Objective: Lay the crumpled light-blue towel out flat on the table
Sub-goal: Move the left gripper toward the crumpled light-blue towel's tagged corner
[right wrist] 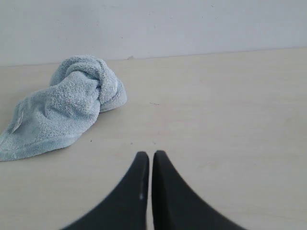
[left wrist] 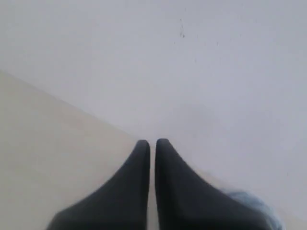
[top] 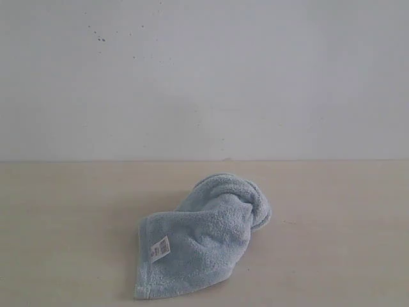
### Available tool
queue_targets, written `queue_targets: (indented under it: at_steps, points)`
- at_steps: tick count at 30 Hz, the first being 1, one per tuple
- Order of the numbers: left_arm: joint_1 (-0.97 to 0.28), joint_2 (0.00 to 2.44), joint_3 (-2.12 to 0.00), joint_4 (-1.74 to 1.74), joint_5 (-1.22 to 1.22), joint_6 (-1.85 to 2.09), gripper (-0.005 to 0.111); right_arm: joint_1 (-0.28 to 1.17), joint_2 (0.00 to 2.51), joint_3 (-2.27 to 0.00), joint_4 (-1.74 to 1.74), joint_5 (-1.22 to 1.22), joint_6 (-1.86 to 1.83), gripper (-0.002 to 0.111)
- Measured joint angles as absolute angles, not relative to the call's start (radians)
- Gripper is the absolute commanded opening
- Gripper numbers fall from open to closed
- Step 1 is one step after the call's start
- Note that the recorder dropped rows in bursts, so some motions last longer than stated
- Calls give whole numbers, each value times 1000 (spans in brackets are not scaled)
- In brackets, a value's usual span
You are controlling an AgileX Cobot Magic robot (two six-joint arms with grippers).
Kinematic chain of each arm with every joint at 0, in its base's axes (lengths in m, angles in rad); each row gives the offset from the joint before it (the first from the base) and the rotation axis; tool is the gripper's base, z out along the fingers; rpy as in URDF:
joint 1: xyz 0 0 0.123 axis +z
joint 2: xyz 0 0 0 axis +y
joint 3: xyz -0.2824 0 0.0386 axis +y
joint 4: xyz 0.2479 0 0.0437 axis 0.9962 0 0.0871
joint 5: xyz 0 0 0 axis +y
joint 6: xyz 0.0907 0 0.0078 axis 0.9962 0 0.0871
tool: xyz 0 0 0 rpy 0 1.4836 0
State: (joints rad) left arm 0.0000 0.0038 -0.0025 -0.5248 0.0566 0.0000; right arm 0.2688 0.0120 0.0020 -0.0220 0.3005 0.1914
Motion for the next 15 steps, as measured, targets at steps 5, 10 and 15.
queue_targets:
  at_steps: [5,10,15]
  points:
    - [0,3,-5,-543,-232,-103,4,269,12,2,-22,301,191,3]
    - [0,0,-98,-411,-438,-396,4,269,12,2,-22,301,191,3]
    - [0,380,-358,120,-682,-410,4,269,12,2,-22,301,191,3]
